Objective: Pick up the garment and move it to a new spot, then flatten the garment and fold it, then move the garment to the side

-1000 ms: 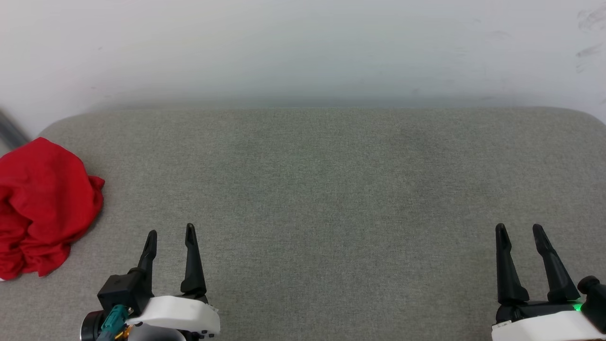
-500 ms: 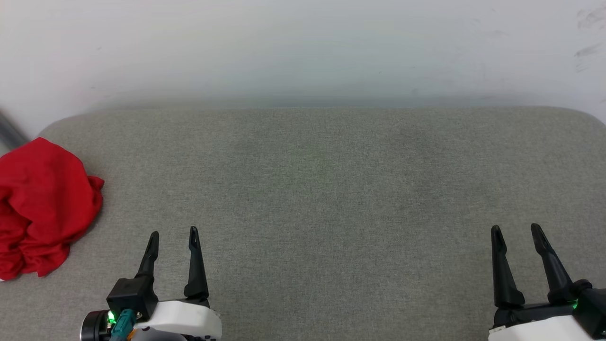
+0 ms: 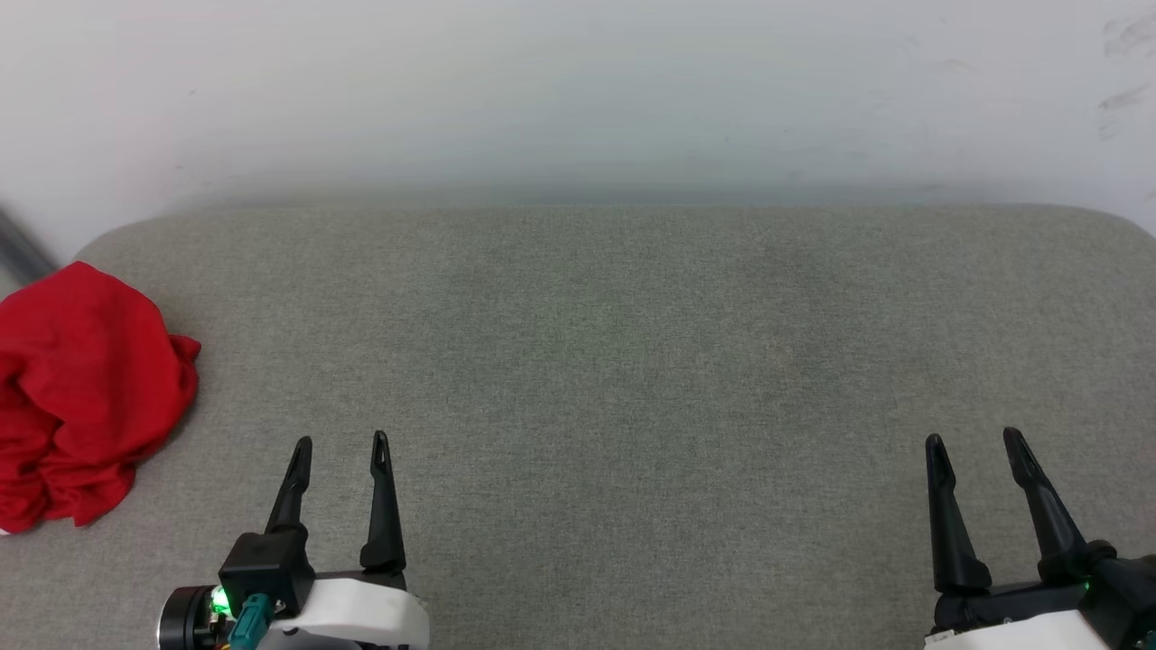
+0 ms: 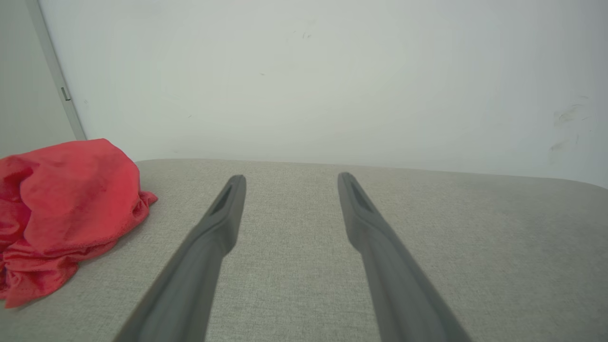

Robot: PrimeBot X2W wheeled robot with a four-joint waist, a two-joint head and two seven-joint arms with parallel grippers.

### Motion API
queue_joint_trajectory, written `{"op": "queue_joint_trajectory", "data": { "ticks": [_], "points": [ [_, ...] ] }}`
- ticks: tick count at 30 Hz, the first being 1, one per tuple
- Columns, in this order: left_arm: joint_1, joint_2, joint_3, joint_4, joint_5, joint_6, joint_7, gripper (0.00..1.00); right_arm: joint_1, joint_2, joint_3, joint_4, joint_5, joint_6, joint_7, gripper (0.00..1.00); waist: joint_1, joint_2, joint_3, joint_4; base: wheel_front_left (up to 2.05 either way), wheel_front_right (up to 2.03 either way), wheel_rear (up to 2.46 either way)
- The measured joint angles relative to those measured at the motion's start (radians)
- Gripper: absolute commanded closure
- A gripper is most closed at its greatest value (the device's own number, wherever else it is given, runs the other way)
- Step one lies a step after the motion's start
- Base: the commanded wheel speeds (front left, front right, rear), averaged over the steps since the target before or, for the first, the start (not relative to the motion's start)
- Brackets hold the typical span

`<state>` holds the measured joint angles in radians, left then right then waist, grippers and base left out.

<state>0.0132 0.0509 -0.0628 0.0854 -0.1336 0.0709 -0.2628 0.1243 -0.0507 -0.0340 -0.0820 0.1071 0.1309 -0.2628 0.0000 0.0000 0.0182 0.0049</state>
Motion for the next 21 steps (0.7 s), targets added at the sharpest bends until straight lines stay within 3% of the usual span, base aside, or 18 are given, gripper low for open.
{"op": "queue_joint_trajectory", "data": {
  "ticks": [21],
  "points": [
    [0.003,0.0,-0.002,0.031,-0.012,0.003,0.0,0.0,0.007,0.0,-0.001,0.034,0.048,0.0,0.0,0.0,0.0,0.0,0.0,0.002,0.0,0.0,0.0]
  ]
}}
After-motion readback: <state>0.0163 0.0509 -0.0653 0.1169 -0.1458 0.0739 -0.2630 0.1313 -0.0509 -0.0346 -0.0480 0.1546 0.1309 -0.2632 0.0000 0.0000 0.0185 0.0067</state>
